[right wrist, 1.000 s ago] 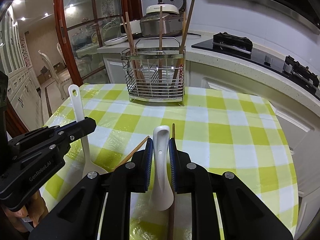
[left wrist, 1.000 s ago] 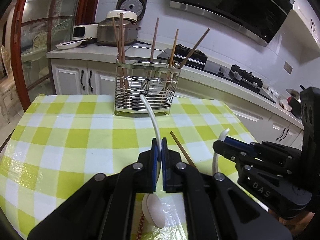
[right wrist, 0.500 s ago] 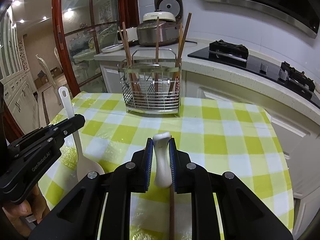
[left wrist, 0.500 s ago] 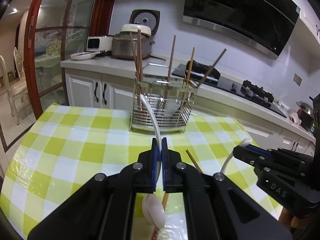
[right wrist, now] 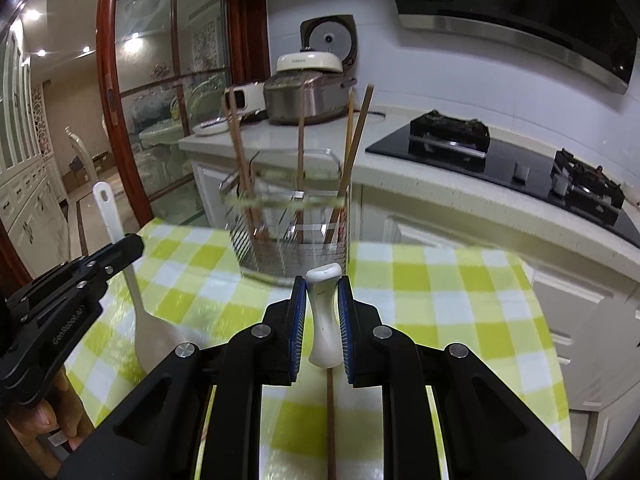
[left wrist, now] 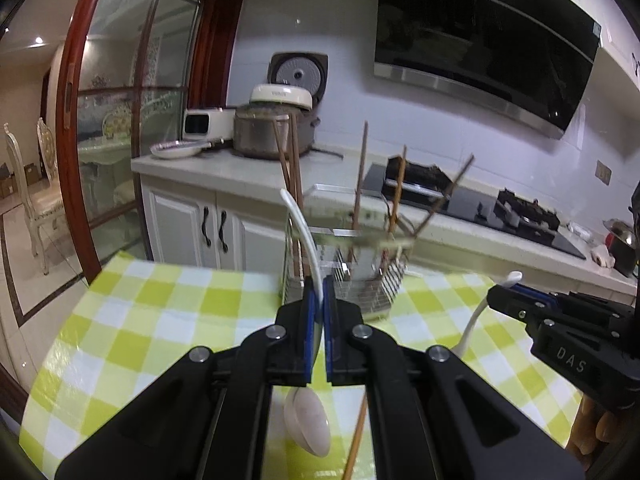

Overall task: Organize utensils
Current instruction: 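Lift both white spoons and carry them over the wire rack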

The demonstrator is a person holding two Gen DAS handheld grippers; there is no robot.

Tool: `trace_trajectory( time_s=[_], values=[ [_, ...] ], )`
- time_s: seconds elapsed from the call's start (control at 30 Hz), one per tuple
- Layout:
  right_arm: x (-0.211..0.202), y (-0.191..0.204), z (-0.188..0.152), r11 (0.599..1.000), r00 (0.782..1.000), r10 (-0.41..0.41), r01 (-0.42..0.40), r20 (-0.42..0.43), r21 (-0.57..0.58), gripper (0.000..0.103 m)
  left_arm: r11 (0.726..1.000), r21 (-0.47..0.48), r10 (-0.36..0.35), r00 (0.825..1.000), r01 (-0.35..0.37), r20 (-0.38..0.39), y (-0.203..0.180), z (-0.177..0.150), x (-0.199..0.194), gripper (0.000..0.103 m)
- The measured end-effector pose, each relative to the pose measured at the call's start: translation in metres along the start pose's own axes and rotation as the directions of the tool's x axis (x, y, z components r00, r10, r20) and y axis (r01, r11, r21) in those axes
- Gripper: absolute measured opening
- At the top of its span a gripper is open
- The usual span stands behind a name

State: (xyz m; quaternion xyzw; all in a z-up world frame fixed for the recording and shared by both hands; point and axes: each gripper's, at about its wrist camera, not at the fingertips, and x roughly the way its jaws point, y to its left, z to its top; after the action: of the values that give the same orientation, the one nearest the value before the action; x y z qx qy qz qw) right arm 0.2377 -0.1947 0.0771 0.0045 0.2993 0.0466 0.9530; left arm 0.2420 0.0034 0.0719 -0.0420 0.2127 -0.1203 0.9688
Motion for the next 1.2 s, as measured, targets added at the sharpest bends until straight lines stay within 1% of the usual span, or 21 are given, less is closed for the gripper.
trace_trajectory(
  time_s=[0.13,0.23,0.4,0.57,0.73,0.87,1.07,1.2],
  values=[
    [0.006,0.0,0.021,1.0,0.999,-0.011,0.01,0.031,0.004,0.016,1.0,0.016,-0.005,0.999,0.005,0.042,0.0,0.02,0.004,0.004],
    [0.012,0.004,0.041,1.0,0.998,-0.011,0.011,0.056,0.002,0.016,1.0,0.03,-0.012,0.996,0.009,0.093,-0.001,0.04,0.005,0.004],
    [0.015,0.014,0.072,1.0,0.994,-0.014,0.015,0.106,-0.005,0.016,0.998,0.054,-0.027,0.983,0.018,0.182,-0.004,0.073,0.009,0.004],
    [0.022,0.021,0.101,1.0,0.989,-0.022,0.023,0.143,-0.008,0.016,0.998,0.059,-0.046,0.975,0.034,0.218,-0.006,0.096,0.026,0.004],
    [0.036,0.023,0.121,0.999,0.988,-0.035,0.037,0.153,-0.01,0.016,0.998,0.051,-0.043,0.968,0.032,0.247,-0.009,0.117,0.044,0.004],
    [0.046,0.022,0.132,1.0,0.988,-0.022,0.024,0.153,-0.009,0.016,0.999,0.033,-0.041,0.969,0.034,0.245,-0.007,0.132,0.062,0.004],
    [0.057,0.019,0.146,1.0,0.99,0.001,-0.001,0.142,-0.003,0.015,0.999,0.003,-0.035,0.974,0.035,0.226,0.0,0.14,0.083,0.004],
    [0.058,0.019,0.154,1.0,0.989,0.019,-0.019,0.147,0.003,0.015,0.999,-0.013,-0.033,0.977,0.037,0.212,0.005,0.136,0.091,0.004]
  ],
)
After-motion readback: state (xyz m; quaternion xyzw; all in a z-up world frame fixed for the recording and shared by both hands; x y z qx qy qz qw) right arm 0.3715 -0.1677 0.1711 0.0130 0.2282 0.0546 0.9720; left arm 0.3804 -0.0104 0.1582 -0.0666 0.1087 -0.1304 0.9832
